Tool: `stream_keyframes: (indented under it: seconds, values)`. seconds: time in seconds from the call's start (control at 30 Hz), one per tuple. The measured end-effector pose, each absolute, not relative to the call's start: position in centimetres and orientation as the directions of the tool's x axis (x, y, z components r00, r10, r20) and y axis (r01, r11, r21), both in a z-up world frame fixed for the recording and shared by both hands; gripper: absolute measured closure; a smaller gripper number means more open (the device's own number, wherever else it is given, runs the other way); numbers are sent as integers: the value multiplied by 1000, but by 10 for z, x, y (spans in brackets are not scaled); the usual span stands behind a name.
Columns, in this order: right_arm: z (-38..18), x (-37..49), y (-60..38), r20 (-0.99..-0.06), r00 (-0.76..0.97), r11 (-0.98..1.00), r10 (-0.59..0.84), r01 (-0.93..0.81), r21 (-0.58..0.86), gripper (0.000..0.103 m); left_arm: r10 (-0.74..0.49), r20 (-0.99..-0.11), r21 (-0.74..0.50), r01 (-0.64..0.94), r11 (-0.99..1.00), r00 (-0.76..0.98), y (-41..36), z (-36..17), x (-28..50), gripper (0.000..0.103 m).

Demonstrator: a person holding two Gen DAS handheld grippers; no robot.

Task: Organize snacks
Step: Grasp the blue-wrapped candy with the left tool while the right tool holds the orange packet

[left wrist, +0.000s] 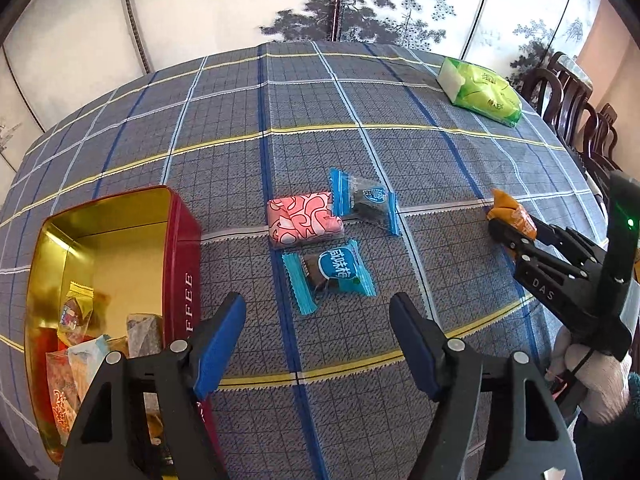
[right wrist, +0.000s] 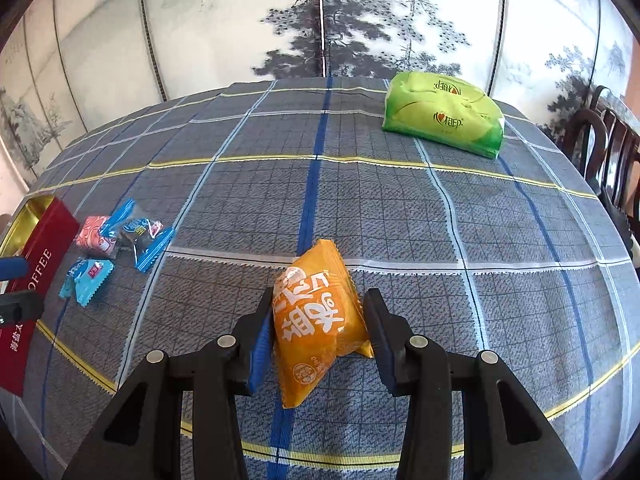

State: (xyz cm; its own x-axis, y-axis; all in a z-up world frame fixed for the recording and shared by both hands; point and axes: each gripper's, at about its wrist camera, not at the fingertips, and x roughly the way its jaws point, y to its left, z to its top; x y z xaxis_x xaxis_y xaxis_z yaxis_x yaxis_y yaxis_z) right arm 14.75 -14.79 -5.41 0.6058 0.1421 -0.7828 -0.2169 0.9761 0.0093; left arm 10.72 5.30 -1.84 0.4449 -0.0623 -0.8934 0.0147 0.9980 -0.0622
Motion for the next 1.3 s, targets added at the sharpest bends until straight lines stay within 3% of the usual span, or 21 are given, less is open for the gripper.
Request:
stream_keyframes:
  seconds: [0.07,0.53,0.83,0.87,1.3]
  values:
    - [-54,147,-146,-784,606,975,135,-220,-2,58,-65,-898,-76,-8,997,435,55,-23,114,41]
    - [-55,148,-148,-783,602,974,158,-224,25,56,-63,-920,-75,-16,997,387,49,-47,146,46]
    - [-55,149,-148,-783,602,974,158,-224,25,56,-38,-907,-29,27,999,419,38,-49,141,62]
    - [-55,148,-148,-783,602,974,158,-224,24,56,-39,-899,-23,41,999,437,36,-46,139,68]
    - [-55,148,-148,-783,602,974,156,-224,22,56,-61,-903,-25,90,996,426,32,-54,130,61]
